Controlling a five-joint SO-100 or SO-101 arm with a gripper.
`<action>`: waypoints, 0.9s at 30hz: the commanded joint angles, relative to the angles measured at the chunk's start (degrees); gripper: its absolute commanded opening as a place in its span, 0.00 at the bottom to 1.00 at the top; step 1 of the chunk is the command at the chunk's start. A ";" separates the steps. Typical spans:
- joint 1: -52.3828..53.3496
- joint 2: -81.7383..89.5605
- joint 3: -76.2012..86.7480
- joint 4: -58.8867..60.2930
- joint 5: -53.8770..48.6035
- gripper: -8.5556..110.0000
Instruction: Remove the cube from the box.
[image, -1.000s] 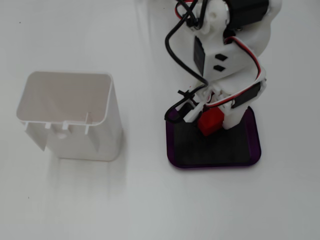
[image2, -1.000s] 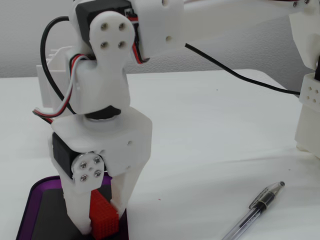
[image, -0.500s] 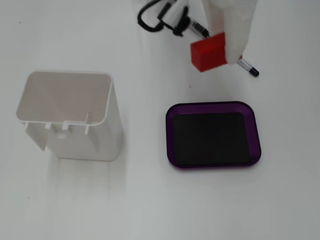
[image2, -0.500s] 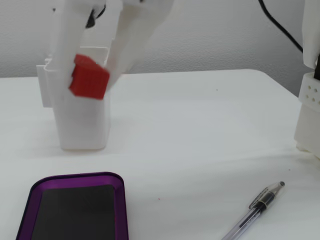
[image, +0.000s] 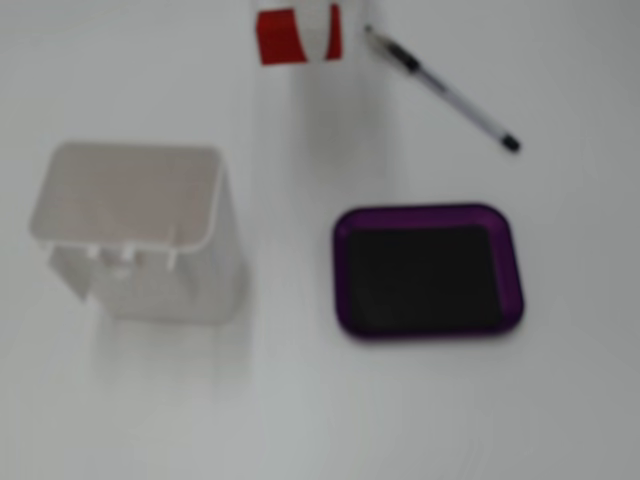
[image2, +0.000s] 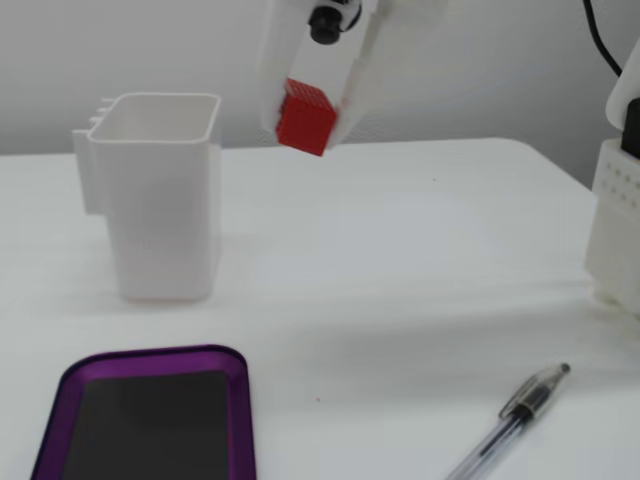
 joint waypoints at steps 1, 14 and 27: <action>0.79 12.66 19.69 -10.63 -0.35 0.07; -2.81 23.12 59.33 -38.41 -0.35 0.07; -9.76 22.76 60.73 -41.57 -0.44 0.14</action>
